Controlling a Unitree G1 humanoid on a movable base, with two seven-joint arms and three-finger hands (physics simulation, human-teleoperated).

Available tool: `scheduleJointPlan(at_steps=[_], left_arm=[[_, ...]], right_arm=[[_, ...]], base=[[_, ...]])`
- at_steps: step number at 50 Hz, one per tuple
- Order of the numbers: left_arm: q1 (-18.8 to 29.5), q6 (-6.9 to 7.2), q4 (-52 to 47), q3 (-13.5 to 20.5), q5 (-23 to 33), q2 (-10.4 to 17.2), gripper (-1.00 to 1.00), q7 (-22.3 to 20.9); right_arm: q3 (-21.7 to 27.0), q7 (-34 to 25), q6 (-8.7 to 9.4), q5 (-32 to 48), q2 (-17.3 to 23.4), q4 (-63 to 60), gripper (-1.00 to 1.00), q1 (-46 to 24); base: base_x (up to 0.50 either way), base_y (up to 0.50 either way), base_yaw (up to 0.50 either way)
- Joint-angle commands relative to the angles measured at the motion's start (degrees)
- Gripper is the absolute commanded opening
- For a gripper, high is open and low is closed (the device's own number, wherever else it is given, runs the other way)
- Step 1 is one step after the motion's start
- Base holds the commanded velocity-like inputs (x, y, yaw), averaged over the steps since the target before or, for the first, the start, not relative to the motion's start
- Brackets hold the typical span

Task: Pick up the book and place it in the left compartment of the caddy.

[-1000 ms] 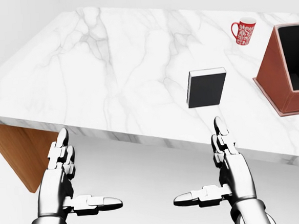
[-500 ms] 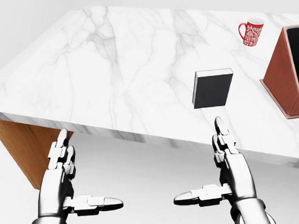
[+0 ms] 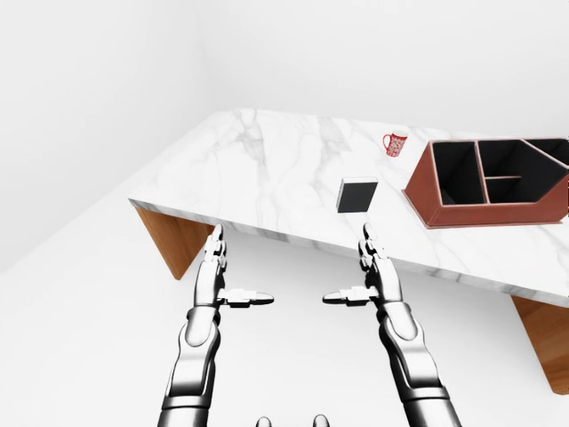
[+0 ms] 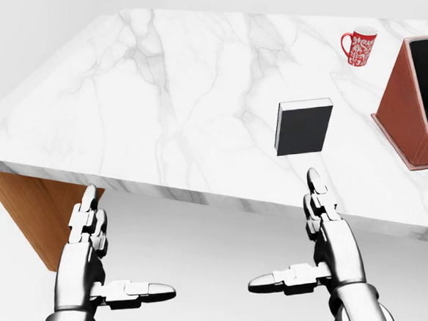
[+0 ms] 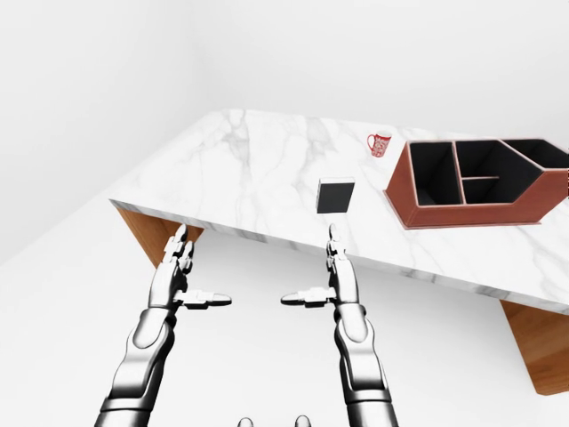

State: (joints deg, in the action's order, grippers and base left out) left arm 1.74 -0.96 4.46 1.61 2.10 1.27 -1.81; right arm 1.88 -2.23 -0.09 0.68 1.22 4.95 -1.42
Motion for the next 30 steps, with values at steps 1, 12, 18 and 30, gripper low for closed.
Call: scheduleJointPlan(at_steps=[1,12,18,30], left_arm=[[0.4,-0.49,1.1,0.2,-0.2,0.1,1.00,-0.1],[0.5,-0.09,1.0,0.1,0.1,0.0,1.00,0.3],[0.5,-0.07,1.1,0.1,0.1,0.0,1.00,0.4],[0.4,-0.45,1.1,-0.1,0.7,0.0,1.00,0.8]], right_arm=[[0.1,0.5,0.22,0.0,0.0,0.5,1.00,-0.3],[0.1,0.6,0.30,0.0,0.0,0.6,1.00,-0.3],[0.1,0.6,0.54,0.0,0.0,0.3,1.00,-0.2],[0.3,0.6,0.14,-0.3,0.1,1.1,1.00,-0.5]], base=[[0.05,-0.16,0.00],[0.05,-0.16,0.00],[0.05,-0.16,0.00],[0.05,-0.16,0.00]])
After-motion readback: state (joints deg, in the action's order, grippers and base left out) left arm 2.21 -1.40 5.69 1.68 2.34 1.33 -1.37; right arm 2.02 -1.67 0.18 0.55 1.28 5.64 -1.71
